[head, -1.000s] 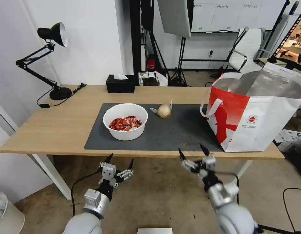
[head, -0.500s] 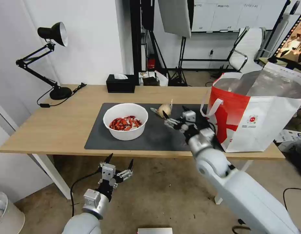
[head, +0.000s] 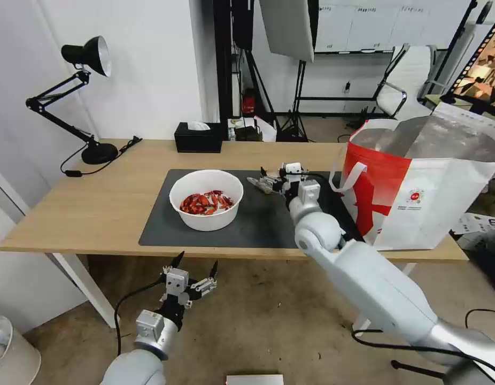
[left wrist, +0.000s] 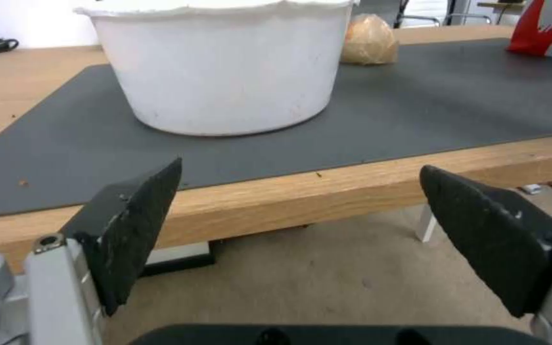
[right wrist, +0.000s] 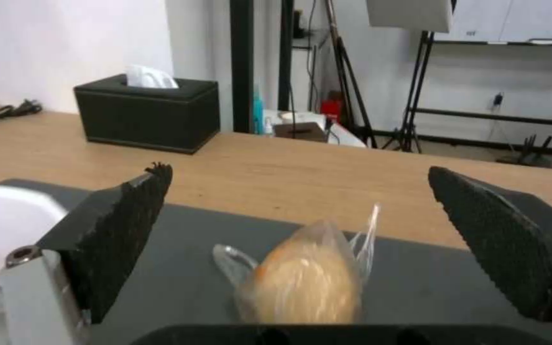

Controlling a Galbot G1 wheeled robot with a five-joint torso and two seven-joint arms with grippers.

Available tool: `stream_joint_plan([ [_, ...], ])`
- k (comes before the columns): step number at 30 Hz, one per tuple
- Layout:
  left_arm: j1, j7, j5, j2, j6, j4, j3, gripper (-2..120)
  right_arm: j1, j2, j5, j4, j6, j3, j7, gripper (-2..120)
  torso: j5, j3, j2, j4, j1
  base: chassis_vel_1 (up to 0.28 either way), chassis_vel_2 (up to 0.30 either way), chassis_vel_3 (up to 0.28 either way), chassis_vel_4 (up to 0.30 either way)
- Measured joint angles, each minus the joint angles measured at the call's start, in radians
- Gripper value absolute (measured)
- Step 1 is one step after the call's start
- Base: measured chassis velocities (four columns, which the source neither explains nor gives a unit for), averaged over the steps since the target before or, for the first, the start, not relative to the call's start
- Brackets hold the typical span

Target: Pick up the trash from the table and place it into the takeout bag.

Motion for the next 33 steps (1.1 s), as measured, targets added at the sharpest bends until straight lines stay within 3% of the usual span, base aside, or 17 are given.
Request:
stream_joint_plan([
  [10, -0.004, 0.0, -0.008, 0.005, -0.001, 0.002, -0.001, 100, 0.115, 0.091, 0.061, -0.213, -0.066, -0.012, -0.055, 100, 0.0001, 0.0, 0.0, 0.0001, 0.0, 0.0, 0.0, 0.0, 0.0],
  [16, -0.008, 0.0, -0.016, 0.012, -0.002, 0.004, -0.001, 100, 0.119, 0.113, -0.021, -0.31, -0.096, -0.013, -0.078, 100, 0.0001, 0.0, 0.0, -0.0001, 0.0, 0.0, 0.0, 0.0, 0.0],
  [33, -0.016, 0.001, -0.025, 0.03, -0.002, 0.014, 0.002, 100, 0.107, 0.126, -0.039, -0.387, -0.112, -0.008, -0.153, 100, 0.0002, 0.0, 0.0, -0.0001, 0.0, 0.0, 0.0, 0.0, 0.0],
])
